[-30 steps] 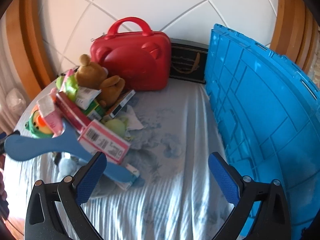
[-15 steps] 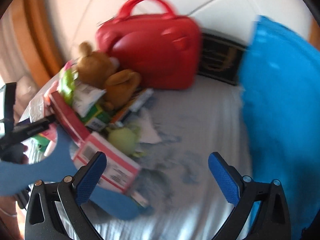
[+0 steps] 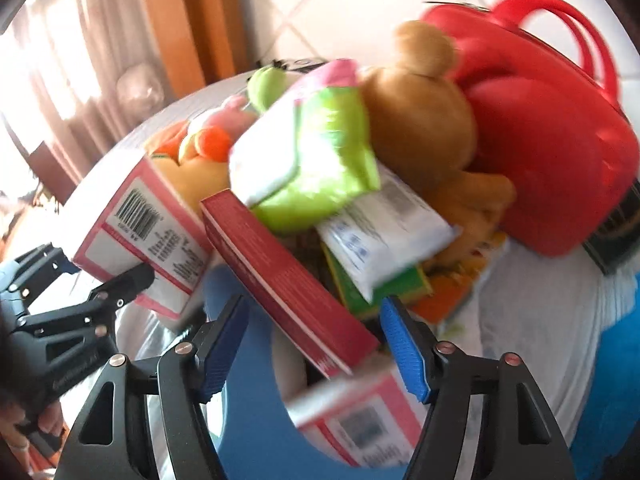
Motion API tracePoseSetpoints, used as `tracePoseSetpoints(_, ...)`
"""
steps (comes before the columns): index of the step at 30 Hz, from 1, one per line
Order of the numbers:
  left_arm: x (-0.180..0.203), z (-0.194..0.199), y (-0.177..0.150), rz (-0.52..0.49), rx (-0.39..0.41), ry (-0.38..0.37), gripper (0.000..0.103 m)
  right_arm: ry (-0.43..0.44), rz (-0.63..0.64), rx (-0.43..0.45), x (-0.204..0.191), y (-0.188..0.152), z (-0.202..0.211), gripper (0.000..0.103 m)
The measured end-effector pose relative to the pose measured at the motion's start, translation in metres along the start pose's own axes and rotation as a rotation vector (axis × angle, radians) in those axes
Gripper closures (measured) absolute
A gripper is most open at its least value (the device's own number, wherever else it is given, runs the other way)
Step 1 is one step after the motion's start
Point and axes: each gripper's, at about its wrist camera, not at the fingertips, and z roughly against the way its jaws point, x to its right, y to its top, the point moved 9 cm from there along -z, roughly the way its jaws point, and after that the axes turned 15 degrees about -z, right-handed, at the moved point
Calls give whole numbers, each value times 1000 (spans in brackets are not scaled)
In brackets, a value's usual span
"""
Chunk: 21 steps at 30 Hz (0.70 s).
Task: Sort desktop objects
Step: 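Grasp the white tissue pack with the left tool while the right tool grasps the red box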
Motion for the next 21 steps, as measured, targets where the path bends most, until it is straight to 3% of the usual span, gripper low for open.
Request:
tracePoseSetpoints(7, -1, -12, 15, -1, 7, -3, 55, -28, 91, -52, -16, 0, -30, 33)
tracePoseSetpoints(11, 0, -11, 15, 3, 3, -3, 55, -46, 123, -64, -22, -4, -33, 60)
tracePoseSetpoints(16, 2, 9, 11, -1, 25, -2, 56, 23, 73, -76, -23, -14, -19, 69)
tracePoseSetpoints(21, 0, 48, 18, -1, 99, 10, 56, 36, 46, 9, -25, -10, 22, 79)
